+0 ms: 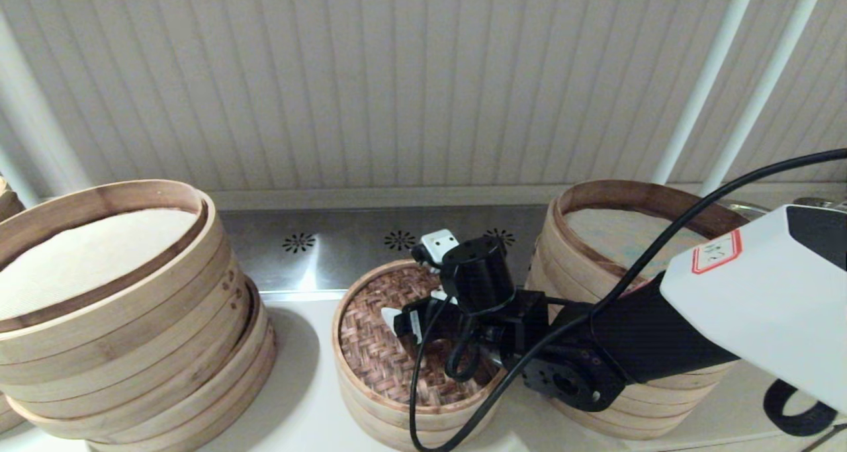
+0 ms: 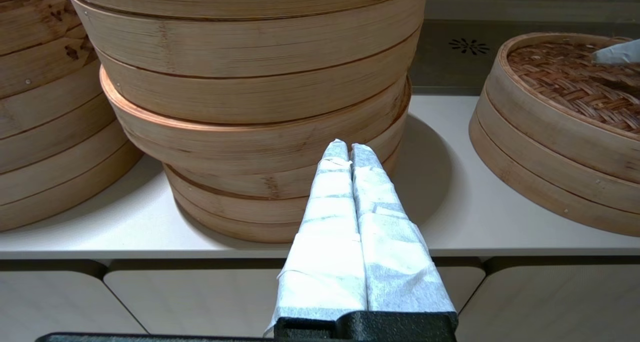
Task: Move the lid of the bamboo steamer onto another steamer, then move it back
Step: Pick up the steamer
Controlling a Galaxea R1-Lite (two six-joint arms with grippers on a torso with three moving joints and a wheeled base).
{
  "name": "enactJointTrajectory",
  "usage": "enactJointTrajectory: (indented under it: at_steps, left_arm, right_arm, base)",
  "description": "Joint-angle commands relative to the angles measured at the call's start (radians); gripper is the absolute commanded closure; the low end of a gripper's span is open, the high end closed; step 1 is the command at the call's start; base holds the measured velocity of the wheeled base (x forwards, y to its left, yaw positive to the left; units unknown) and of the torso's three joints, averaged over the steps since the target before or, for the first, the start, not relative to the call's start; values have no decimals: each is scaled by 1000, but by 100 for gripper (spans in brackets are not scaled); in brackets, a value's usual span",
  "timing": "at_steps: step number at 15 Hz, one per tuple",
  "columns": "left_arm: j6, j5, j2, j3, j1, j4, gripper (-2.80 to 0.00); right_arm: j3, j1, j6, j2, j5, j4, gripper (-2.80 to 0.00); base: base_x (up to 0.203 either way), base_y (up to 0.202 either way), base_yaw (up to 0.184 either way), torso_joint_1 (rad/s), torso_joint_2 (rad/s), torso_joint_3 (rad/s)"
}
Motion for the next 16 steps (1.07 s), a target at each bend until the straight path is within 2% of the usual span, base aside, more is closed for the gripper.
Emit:
enactJointTrajectory:
  at_steps: [1, 16]
  left_arm:
    - [0, 0, 0, 0, 0, 0, 0]
    - [0, 0, 0, 0, 0, 0, 0]
  right_arm:
    - [6, 2, 1, -5, -6, -3, 0]
    - [26, 2, -3, -1, -19, -8, 0]
  base:
    - [0, 0, 0, 0, 0, 0]
    - [0, 0, 0, 0, 0, 0]
